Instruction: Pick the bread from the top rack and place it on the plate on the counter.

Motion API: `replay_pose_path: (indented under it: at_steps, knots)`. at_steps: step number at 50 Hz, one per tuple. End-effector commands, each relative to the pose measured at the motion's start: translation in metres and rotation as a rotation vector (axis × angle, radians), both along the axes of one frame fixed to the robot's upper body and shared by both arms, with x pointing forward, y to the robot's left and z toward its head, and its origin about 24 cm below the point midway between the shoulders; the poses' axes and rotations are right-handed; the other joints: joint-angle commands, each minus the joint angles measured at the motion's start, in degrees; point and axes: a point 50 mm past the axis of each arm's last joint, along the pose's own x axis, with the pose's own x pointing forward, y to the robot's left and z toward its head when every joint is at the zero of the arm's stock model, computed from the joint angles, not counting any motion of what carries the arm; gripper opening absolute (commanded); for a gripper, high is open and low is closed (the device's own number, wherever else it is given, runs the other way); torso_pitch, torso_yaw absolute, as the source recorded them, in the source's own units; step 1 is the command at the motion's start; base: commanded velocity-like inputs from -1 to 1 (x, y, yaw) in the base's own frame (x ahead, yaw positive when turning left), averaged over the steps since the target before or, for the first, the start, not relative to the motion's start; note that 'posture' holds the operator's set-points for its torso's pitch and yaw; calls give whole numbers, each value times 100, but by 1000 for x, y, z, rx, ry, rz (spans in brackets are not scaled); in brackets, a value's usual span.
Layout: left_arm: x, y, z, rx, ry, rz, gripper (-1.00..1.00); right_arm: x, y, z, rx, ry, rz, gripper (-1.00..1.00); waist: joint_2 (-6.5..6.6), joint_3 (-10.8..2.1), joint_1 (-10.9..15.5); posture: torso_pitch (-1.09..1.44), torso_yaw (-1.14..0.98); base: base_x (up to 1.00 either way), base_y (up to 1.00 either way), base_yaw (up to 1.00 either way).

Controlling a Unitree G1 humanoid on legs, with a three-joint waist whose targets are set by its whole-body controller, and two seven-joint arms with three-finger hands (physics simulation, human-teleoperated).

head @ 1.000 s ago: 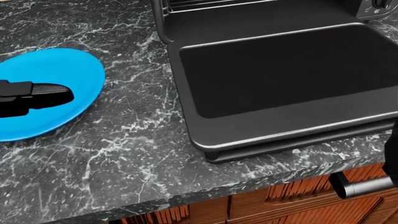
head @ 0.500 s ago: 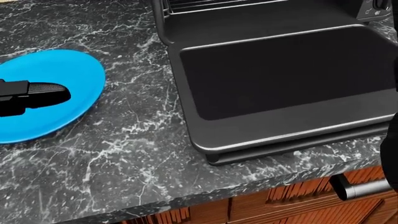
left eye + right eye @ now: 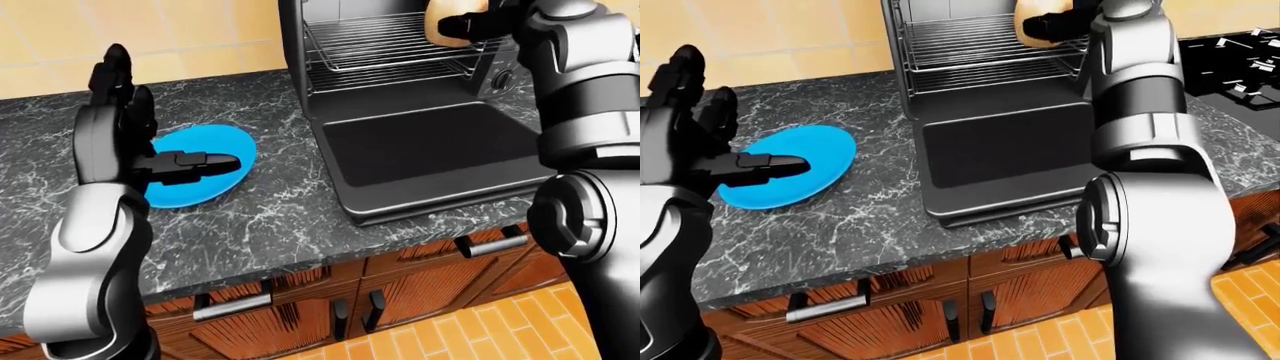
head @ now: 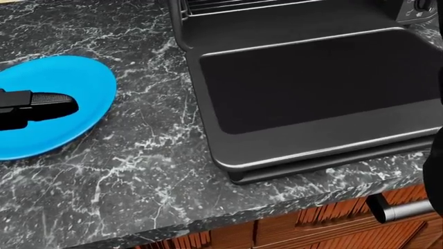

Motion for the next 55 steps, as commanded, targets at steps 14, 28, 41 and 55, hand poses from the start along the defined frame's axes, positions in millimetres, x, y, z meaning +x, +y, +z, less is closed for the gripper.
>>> replay_pose_path:
  at_steps: [14,28,41,55]
  knots:
    - [-5,-1,19,22,-84,1,100,-12,3,38,-28,-120,10,-100,-5,-158,3,0,0,0,0,0]
    - [-4,-2,16,22,-76,4,100,-26,9,54,-42,-165,61,-100,-6,-139,7,0,0,0,0,0]
    - [-2,-4,16,25,-73,0,100,-45,23,66,-57,-190,131,-100,-13,-128,13,0,0,0,0,0]
    - [-3,-4,19,1,-67,-10,100,-70,52,86,-42,-233,271,-100,10,-103,32,0,3,0,0,0]
